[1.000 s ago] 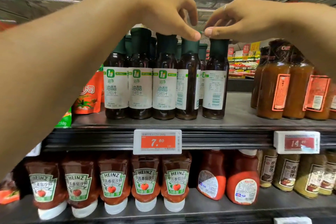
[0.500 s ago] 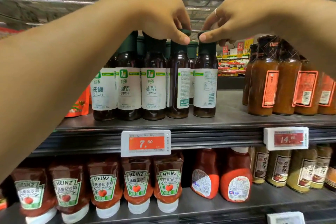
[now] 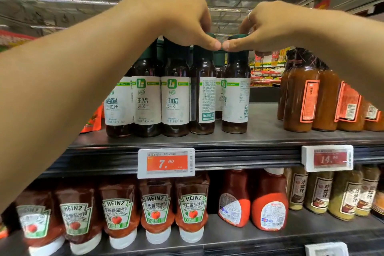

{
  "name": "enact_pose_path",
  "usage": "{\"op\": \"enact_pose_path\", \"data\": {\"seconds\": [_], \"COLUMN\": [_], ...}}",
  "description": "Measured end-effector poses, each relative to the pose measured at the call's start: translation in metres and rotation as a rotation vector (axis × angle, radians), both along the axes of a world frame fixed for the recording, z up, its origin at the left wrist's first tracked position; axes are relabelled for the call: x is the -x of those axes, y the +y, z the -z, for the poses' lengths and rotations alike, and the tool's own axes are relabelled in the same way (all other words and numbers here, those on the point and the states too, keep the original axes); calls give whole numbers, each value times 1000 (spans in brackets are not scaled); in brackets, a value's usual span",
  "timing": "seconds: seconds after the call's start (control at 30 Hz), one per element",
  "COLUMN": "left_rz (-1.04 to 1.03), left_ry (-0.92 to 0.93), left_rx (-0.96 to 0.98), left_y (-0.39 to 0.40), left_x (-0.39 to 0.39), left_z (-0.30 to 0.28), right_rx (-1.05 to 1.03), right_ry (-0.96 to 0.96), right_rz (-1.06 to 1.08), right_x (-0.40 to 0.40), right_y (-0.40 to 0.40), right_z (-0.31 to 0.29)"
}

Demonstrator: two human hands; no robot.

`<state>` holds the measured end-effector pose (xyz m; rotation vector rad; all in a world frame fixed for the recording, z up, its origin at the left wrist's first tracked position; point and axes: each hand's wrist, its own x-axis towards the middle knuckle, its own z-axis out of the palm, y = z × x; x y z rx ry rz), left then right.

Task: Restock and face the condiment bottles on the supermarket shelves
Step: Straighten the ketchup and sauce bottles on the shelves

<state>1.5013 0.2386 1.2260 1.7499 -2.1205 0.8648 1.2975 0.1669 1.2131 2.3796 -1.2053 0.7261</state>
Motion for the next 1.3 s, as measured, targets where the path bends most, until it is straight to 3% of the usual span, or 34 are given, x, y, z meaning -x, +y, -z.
{"op": "enact_pose_path", "data": {"seconds": [0.2, 0.43, 0.63, 0.9, 1.1, 1.3], "left_rz": [19, 154, 204, -13, 24, 74], "left_ry": [19, 174, 256, 102, 117, 120], "left_rx": [-45, -170, -180, -26, -112, -104], "left_y": [9, 16, 15, 6, 15, 10], "left_x": [3, -2, 3, 9, 4, -2], "left_z": [-1, -5, -2, -1, -4, -3], "right_rx": [-212, -412, -396, -183, -435, -505], "right_ry": [-50, -161, -228, -137, -276, -289], "right_rz": [-126, -245, -286, -180, -373, -414], "right_x": [5, 10, 10, 9, 10, 12], "right_y": [0, 5, 4, -1, -2, -4], "right_z": [-2, 2, 13, 11, 13, 16]}}
